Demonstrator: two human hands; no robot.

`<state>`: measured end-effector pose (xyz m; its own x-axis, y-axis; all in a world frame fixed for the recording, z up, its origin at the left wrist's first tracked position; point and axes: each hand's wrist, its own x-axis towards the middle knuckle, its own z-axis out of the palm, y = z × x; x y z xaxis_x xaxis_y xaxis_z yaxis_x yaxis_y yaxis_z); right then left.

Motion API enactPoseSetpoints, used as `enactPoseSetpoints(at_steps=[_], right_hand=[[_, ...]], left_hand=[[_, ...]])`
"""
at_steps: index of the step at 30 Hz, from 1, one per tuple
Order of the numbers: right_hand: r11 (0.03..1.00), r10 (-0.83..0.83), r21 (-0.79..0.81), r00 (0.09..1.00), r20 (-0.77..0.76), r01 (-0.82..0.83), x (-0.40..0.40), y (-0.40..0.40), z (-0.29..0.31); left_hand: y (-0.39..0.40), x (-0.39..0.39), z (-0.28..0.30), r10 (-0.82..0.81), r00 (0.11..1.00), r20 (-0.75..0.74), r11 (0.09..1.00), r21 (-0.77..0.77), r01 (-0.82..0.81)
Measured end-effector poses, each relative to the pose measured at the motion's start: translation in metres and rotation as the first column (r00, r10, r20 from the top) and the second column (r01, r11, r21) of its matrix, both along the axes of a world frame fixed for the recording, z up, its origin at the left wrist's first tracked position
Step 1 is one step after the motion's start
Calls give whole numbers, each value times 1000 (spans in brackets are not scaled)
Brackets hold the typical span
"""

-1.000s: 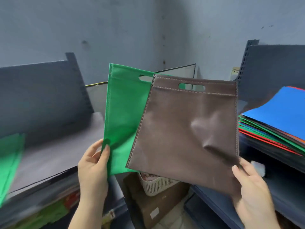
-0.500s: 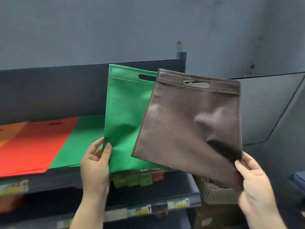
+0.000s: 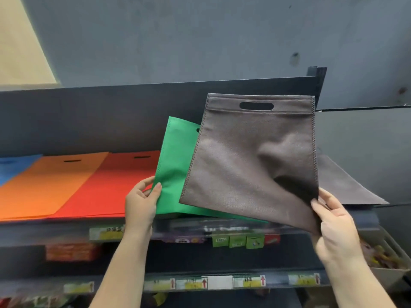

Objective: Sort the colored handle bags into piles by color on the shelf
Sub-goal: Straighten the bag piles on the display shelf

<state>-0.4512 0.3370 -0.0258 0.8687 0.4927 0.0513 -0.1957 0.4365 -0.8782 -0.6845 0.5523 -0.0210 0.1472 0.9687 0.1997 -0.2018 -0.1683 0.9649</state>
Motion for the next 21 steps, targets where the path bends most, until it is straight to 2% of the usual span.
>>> enactPoseSetpoints(at_steps=[5,7,9,11,12,14,17,21], right_hand=[[999,-39,-5,999,21,40,-11,10,-4],[999,-45,-11,999,27,46,-12,11,-6],[999,-44,-18,998,41,44,-12,12,-6],[999,-42,-29,997,59,44,-10,11,-5],[998,-43,-40,997,70,45,-8,10,-4],[997,-44,-60,994,99,50,-2,8,-2],[995,-64,-66,985,161,75,10,5,3],[985,-130,-75,947,292,158,41,-5,15]], left_hand=[[27,2,-3,-9,980,-199,1000,-13,7],[32,1,-1,74,914,-398,995,90,-41],[29,0,1,193,825,-531,961,274,-49],[17,1,7,235,819,-524,921,389,-16],[9,4,11,193,854,-484,925,379,6],[-7,14,19,-21,927,-376,959,255,125],[-28,35,26,-245,922,-299,934,181,307],[-45,74,25,-165,886,-434,908,283,308]])
